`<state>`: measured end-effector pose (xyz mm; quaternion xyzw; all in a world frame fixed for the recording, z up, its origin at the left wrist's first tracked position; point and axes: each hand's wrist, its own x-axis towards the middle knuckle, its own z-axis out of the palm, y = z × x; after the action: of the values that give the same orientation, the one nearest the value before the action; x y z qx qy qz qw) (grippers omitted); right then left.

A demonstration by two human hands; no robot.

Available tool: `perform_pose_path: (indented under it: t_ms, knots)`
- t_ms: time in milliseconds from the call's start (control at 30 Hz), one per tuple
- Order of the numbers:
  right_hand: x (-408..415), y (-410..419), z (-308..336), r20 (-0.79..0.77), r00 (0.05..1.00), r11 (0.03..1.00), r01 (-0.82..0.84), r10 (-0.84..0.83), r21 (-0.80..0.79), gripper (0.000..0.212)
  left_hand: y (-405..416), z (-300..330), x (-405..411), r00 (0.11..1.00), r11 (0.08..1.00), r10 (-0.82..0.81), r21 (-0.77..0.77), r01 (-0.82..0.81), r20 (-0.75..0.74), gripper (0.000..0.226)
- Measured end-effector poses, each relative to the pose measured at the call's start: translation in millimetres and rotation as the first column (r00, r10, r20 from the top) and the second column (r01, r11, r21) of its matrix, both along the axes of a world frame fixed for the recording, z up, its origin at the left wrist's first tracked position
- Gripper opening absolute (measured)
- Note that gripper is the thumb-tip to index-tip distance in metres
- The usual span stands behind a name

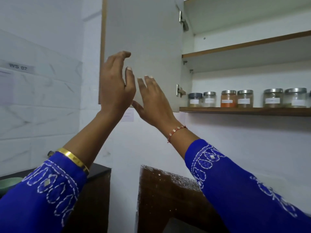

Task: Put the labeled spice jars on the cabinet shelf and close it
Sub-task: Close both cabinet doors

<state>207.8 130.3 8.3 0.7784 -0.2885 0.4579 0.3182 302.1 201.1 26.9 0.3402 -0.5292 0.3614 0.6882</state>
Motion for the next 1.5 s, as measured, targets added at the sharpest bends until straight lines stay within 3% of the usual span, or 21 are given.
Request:
perform_pose_path:
  t_ms: [233, 400, 567, 800, 967, 1133, 1300, 1500]
  knots:
    - [63.9, 5.5, -2.8, -0.017, 0.993, 0.987, -0.119, 0.118, -0.112, 0.082, -3.3, 6.5, 60.3, 0.999, 0.999, 0.041, 0.028, -0.04, -0.03, 0.041]
    - [82.2, -0.7, -11.4, 0.077, 0.99, 0.983, -0.102, 0.115, -0.152, 0.089, -13.3, 17.2, 74.0, 0.979, 0.973, -0.158, 0.149, 0.177, -0.129, 0.048]
    - [93.7, -4.4, -9.6, 0.143, 0.987, 0.989, -0.047, 0.066, -0.138, 0.082, -17.8, 34.9, 72.1, 0.895, 0.86, -0.376, 0.27, 0.434, -0.241, 0.042]
    - [94.4, -7.7, -13.4, 0.114, 0.993, 0.992, 0.012, 0.003, -0.128, 0.079, -23.9, 28.6, 63.0, 0.84, 0.819, -0.489, 0.207, 0.535, -0.235, 0.034]
    - [71.9, 4.1, -18.9, 0.228, 0.96, 0.976, -0.122, 0.163, -0.183, 0.077, -10.3, 27.2, 32.5, 0.807, 0.792, -0.546, 0.176, 0.585, -0.225, 0.035]
    - [30.6, 20.1, -21.2, 0.316, 0.877, 0.911, -0.26, 0.362, -0.321, 0.061, 1.8, 25.5, -14.7, 0.789, 0.774, -0.589, 0.159, 0.613, -0.175, 0.042]
    - [-23.0, 28.6, -25.5, 0.365, 0.817, 0.893, -0.381, 0.447, -0.241, 0.065, 5.9, 23.5, -68.4, 0.784, 0.77, -0.607, 0.146, 0.621, -0.131, 0.049]
    - [-96.2, 30.6, -31.5, 0.476, 0.758, 0.895, -0.397, 0.446, -0.206, 0.067, 5.9, 21.7, -142.0, 0.801, 0.781, -0.592, 0.183, 0.597, -0.086, 0.06]
